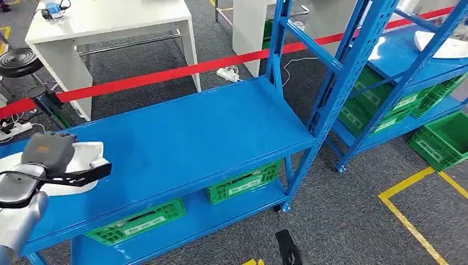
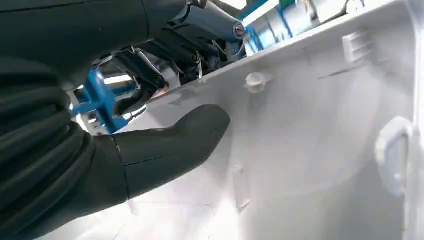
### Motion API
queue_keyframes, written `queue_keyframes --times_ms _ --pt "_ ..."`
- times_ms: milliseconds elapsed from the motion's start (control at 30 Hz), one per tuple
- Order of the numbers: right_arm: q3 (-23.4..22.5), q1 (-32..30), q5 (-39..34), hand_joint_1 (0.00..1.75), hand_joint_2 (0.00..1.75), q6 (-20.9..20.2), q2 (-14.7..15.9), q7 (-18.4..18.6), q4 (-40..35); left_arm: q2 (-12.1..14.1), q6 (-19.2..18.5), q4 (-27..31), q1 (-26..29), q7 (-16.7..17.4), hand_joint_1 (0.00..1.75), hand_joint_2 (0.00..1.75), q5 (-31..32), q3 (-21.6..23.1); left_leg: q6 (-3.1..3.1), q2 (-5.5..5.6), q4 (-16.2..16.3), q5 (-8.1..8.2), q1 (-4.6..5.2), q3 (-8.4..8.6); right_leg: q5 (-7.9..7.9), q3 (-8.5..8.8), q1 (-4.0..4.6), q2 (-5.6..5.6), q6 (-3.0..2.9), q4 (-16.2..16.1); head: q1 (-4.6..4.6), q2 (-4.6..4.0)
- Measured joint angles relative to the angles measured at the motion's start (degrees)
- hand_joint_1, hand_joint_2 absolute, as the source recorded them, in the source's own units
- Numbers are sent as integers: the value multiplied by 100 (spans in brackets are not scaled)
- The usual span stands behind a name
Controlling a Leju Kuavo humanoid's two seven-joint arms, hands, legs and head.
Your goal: Take the parts from the cabinet and place them on the table.
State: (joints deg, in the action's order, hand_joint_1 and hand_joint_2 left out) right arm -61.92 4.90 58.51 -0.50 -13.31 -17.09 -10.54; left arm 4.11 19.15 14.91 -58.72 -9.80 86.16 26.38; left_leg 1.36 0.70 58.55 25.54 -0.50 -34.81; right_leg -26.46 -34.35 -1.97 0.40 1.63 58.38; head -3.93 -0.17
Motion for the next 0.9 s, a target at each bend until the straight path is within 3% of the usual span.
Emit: queue_keyframes --times_ms 100,233,367,533,567,667,700,733,767,833,867,900 --pt "-11 -8 -11 0 0 -20 2 124 0 -70 471 181 -148 -414 175 175 -517 -11 0 2 1 0 0 -2 0 -1 0 -2 0 0 0 0" --pt "-13 -14 22 0 0 -76 2 216 0 -205 524 569 -245 -1155 175 175 -1356 -214 0 1 0 0 0 -2 0 -1 -1 0 0 0 2 0" --pt "-22 -37 22 0 0 -146 2 302 0 -243 14 1597 17 -1832 175 175 -2571 -383 0 0 0 1 1 -2 0 -1 0 0 0 0 2 0" --pt "-50 -63 72 0 0 -146 7 382 0 -102 -554 3398 575 -2124 175 175 -4261 -374 4 -1 -5 4 4 -2 -3 -2 0 2 0 0 0 0" --pt "-50 -70 79 0 0 -149 9 385 0 -43 -626 3746 707 -2137 175 175 -4484 -374 -45 -1 34 36 35 -13 10 3 -39 -1 33 -30 4 0" --pt "-52 -68 92 0 0 -155 15 347 0 81 -840 4860 1176 -2321 175 175 -5185 -354 -111 -5 -10 -11 52 9 47 24 -63 11 98 -56 4 0" --pt "-55 -68 92 0 0 -157 17 321 0 105 -895 5177 1345 -2387 175 175 -5362 -343 -157 -28 -129 -80 -16 64 4 23 -56 7 101 -38 -2 0" --pt "-57 -76 83 0 0 -160 68 275 0 125 -952 5479 1529 -2448 175 175 -5532 -328 -171 -52 -202 -114 2 102 -109 -3 -50 -26 90 69 0 0" --pt "-59 -75 77 0 0 -175 68 238 0 136 -1013 5760 1681 -2509 175 175 -5681 -312 -203 -59 -212 -133 2 99 -349 -126 -44 -22 73 354 -20 0" --pt "-66 -76 63 0 0 -205 105 186 0 151 -1089 6228 2038 -2581 175 175 -5805 -271 -207 -68 -189 -135 14 58 -833 -502 -20 -20 63 1266 -26 0" --pt "-70 -76 63 0 0 -208 129 170 0 160 -1105 6381 2179 -2590 175 175 -5829 -242 -206 -76 -163 -135 15 27 -946 -637 -12 -19 63 1611 -26 0" --pt "-72 -76 63 0 0 -214 151 162 0 171 -1138 6558 2317 -2605 175 175 -5855 -225 -200 -76 -126 -138 14 -12 -899 -647 -11 -20 65 1692 -28 0"
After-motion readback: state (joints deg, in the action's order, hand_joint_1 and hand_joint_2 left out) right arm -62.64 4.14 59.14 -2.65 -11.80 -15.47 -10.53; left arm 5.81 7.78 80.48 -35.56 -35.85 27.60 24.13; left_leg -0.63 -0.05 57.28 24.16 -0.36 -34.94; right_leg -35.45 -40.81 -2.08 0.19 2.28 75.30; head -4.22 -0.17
